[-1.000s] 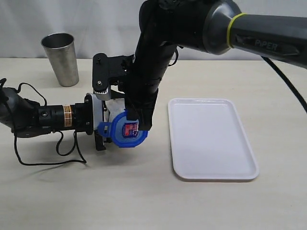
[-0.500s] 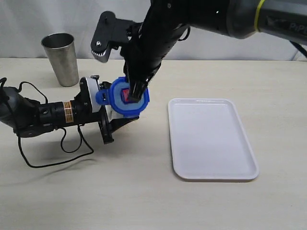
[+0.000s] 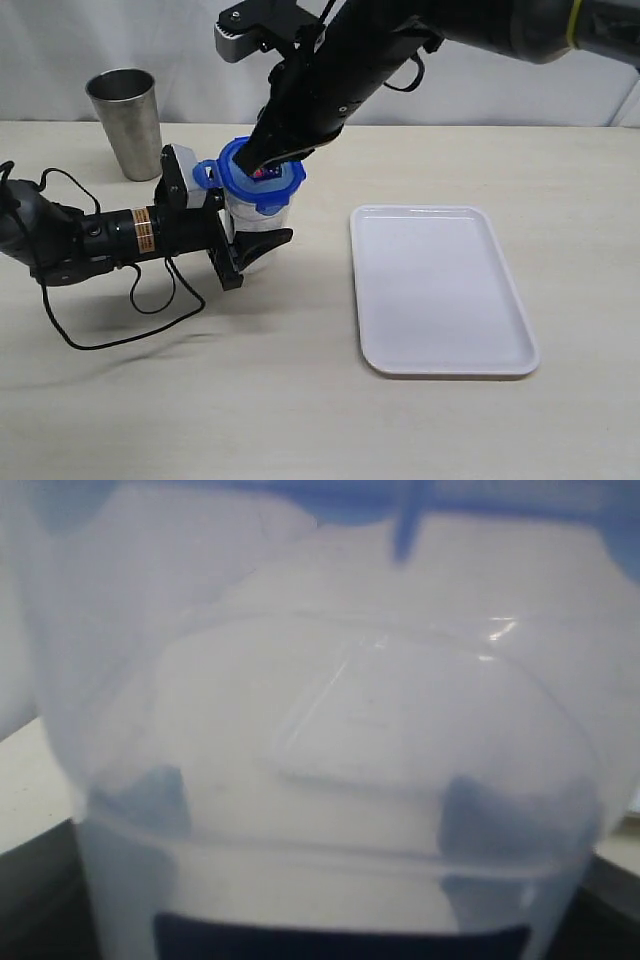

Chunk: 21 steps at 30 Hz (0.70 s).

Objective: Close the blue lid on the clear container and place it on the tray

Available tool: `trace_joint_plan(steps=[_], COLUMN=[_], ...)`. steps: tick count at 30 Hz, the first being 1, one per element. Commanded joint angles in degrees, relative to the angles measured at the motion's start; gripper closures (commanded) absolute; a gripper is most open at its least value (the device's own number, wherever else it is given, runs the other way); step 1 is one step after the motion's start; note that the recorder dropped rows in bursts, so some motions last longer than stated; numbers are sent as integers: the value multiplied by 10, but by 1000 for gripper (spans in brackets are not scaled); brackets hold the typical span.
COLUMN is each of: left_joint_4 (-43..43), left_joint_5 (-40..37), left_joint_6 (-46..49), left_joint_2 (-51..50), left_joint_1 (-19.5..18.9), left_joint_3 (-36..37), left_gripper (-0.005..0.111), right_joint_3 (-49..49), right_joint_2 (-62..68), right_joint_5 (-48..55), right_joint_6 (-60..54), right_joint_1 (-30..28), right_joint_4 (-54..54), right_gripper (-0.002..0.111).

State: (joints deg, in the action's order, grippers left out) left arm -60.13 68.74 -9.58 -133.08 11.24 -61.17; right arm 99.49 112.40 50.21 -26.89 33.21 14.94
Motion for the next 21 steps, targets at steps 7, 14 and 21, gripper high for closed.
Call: trace_joint_plan(steps=[7, 14, 21], left_joint_4=[-43, -41, -53], left_joint_5=[12, 12, 12], left_joint_6=[-27, -27, -59], left_joint_2=[13, 15, 29], left_joint_1=[2, 1, 1], left_joint_3=[-2, -2, -2], left_gripper=[107, 107, 107], right_joint_3=[-2, -2, -3], right_joint_2=[37, 38, 57], right_joint_5=[14, 48, 57], right_joint_6=[91, 119, 127], right_joint_1=[-5, -5, -5], right_joint_4=[-96, -143, -143], right_gripper=[97, 97, 97])
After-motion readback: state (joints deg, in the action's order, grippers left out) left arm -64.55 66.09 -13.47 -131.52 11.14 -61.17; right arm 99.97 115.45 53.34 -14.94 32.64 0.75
